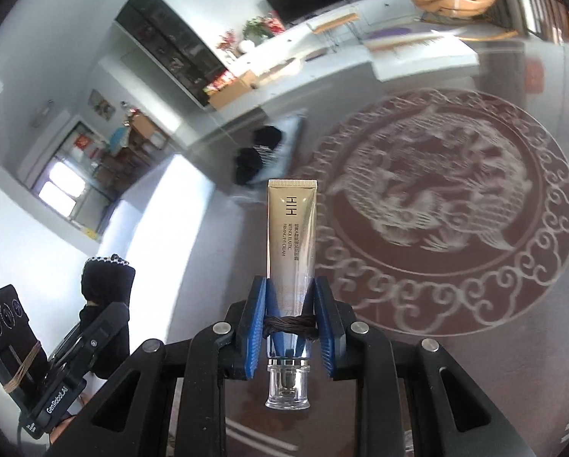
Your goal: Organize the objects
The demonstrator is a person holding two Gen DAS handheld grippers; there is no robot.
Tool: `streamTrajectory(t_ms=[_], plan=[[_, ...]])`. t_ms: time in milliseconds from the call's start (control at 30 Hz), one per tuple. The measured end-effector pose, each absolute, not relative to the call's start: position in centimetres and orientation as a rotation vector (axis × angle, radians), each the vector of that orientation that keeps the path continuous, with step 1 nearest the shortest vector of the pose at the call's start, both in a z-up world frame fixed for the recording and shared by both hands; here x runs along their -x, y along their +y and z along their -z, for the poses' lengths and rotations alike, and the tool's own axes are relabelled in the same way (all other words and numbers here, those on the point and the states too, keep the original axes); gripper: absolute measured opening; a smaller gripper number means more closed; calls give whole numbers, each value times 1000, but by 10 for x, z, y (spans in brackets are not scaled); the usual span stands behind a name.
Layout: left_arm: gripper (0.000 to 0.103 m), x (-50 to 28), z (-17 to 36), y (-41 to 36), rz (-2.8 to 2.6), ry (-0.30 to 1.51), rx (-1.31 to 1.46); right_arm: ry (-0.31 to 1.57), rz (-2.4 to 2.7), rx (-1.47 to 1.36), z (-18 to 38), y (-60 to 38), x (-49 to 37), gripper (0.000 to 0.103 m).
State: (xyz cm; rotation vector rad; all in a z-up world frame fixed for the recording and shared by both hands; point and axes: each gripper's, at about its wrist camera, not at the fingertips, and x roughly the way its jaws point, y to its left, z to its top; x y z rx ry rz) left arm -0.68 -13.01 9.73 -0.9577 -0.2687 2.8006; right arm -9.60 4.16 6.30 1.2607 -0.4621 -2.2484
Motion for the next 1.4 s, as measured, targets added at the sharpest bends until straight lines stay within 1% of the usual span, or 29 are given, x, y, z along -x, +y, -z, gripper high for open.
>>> streamTrajectory(t_ms=[133, 267, 333, 400, 500, 533, 567, 600, 633, 667, 700, 733, 767, 800, 867, 967, 1067, 1167, 1267, 1400], plan=[[34, -24, -126, -181, -2905, -242, 935, -435, 2151, -1167, -99, -12, 83, 26], [34, -46, -138, -249, -3058, -216, 988, -393, 2002, -1096, -130, -92, 71, 26], [34, -51, -134, -285, -3141, -200, 1064, -350, 1939, -1071, -141, -137, 64, 26], [34, -57, -125, -319, -3188, -237, 1133, -296, 1895, -1054, -147, -180, 54, 26], [34, -56, -104, -353, -3236, -227, 1277, -195, 1850, -1064, -138, -236, 40, 26], [37, -55, -95, -360, -3232, -214, 1360, -171, 1833, -1082, -129, -251, 39, 26], [48, -51, -86, -367, -3217, -196, 1458, -140, 1823, -1100, -121, -264, 35, 27], [56, -48, -78, -371, -3203, -174, 1541, -94, 1821, -1117, -113, -277, 32, 36], [74, -46, -71, -374, -3214, -149, 1605, -52, 1821, -1136, -105, -284, 30, 45], [85, -46, -68, -374, -3226, -135, 1635, -18, 1830, -1145, -100, -288, 27, 67], [86, -46, -68, -373, -3236, -122, 1630, -3, 1854, -1123, -100, -284, 24, 77], [87, -48, -70, -371, -3253, -111, 1597, 7, 1886, -1087, -102, -277, 21, 79], [91, -49, -71, -369, -3275, -104, 1571, 26, 1929, -1049, -106, -268, 18, 84], [93, -50, -73, -367, -3306, -91, 1548, 50, 1984, -1017, -110, -257, 18, 89], [93, -51, -77, -361, -3362, -53, 1505, 66, 2068, -974, -113, -234, 22, 94], [93, -50, -90, -347, -3402, -106, 1378, 91, 2205, -933, -108, -188, 37, 100], [93, -45, -103, -322, -3382, -121, 1248, 174, 2354, -953, -86, -143, 53, 101], [93, -39, -114, -287, -3312, -127, 1135, 256, 2463, -1052, -56, -95, 64, 101], [93, -28, -122, -242, -3192, -138, 1031, 269, 2550, -1158, -26, -38, 73, 101], [94, -15, -130, -172, -3008, -95, 919, 250, 2650, -1273, 0, 36, 78, 101]])
